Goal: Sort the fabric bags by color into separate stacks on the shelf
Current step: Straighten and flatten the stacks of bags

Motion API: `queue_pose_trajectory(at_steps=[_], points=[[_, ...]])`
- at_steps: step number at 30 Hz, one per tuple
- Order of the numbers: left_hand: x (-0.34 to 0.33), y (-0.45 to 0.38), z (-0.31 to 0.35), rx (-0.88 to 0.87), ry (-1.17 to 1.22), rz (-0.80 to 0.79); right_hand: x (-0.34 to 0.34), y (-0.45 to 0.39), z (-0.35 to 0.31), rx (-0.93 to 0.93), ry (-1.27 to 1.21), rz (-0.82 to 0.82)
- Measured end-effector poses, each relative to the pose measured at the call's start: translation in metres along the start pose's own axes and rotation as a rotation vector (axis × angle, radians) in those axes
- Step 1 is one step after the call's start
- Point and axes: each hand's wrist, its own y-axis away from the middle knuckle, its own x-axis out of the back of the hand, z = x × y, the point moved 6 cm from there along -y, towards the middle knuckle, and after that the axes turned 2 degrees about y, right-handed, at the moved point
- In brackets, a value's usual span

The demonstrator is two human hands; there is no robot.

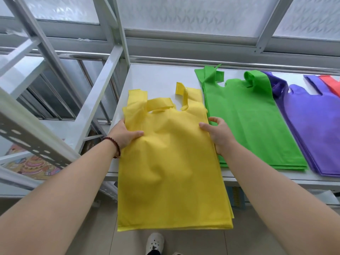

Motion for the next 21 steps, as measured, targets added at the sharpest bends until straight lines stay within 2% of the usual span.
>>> queue_pose_trajectory(at_steps=[4,7,12,14,19,21], points=[[0.0,-0.001,-0.002,-0.003,-0.002,-0.002,-0.005,0.0,-0.006,0.138,0.094,-0.055],[0.0,-0.002,-0.002,-0.006,-0.017,0.004,-0.017,0.004,-0.013,0.23,0.32,-0.167],[0.0,-0.004,-0.003,-0.007,-0.024,-0.005,-0.021,0.0,-0.017,0.196,0.466,-0.229],[0.0,-0.005,-0.002,-0.009,-0.03,-0.005,-0.021,-0.006,-0.022,0.209,0.652,-0.232],[-0.001,-0.005,-0.001,-0.001,-0.045,-0.024,-0.03,-0.009,-0.036,0.27,1.338,-0.347],[-0.001,-0.005,0.0,-0.001,-0.033,-0.036,-0.031,-0.013,-0.045,0.308,1.531,-0.325]])
